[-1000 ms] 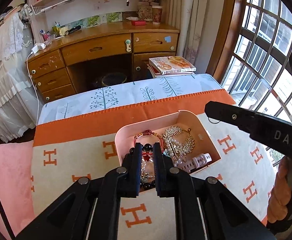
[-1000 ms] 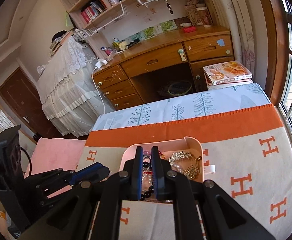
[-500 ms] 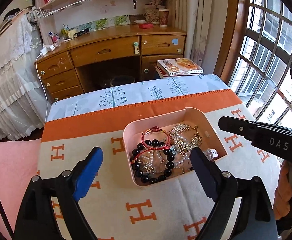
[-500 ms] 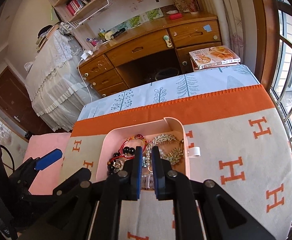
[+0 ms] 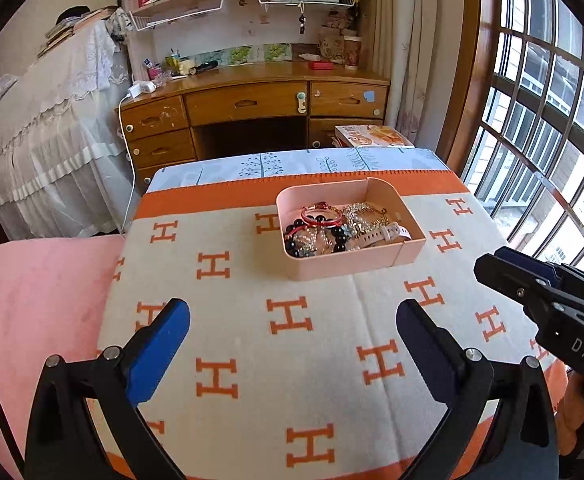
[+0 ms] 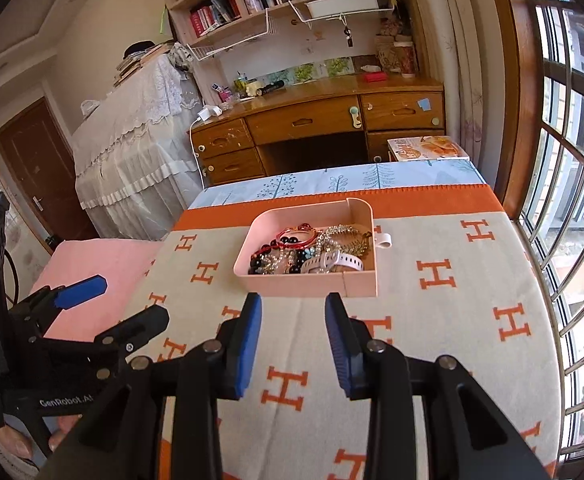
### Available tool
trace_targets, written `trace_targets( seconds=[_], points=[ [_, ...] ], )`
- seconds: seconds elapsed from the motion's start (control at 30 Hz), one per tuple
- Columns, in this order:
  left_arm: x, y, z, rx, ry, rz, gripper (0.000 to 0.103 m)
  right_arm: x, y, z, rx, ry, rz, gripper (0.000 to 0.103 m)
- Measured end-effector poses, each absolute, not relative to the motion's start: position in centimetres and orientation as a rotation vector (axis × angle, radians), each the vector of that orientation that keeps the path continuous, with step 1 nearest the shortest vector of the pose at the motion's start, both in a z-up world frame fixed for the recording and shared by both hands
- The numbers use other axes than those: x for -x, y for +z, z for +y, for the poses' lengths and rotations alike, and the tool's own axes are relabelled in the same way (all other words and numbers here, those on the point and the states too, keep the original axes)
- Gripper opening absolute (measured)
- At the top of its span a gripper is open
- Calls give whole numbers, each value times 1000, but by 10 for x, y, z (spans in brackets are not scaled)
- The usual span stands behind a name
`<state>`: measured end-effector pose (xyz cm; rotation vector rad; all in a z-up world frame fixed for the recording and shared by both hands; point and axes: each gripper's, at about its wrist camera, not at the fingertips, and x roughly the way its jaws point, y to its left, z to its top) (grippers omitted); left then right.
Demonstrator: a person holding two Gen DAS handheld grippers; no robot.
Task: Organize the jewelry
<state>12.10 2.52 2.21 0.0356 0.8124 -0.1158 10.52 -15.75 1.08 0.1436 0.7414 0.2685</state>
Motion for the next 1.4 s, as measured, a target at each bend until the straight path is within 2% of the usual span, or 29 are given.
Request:
trace_targets(
  seconds=[0.17,0.27,0.7,0.77,0.83,0.9,1.4],
  points=[
    [-74,15,35,36,-100,821,102,-58,7,-154,-143,255,724,37],
    [-50,13,39,63,-64,803,102,-36,4,-154,-168,253,730,47],
    [8,11,38,85,47,728,102,24,-7,-143,-109,241,694,49],
    [13,12,35,81,47,717,102,29,-5,-144,-108,236,674,52],
    [17,12,32,67,50,705,102,33,-4,-145,-112,230,660,61],
    [22,12,29,53,52,698,102,36,-3,-146,-120,230,651,63],
    [28,10,26,50,59,688,102,40,-5,-145,-110,214,648,64]
  ],
)
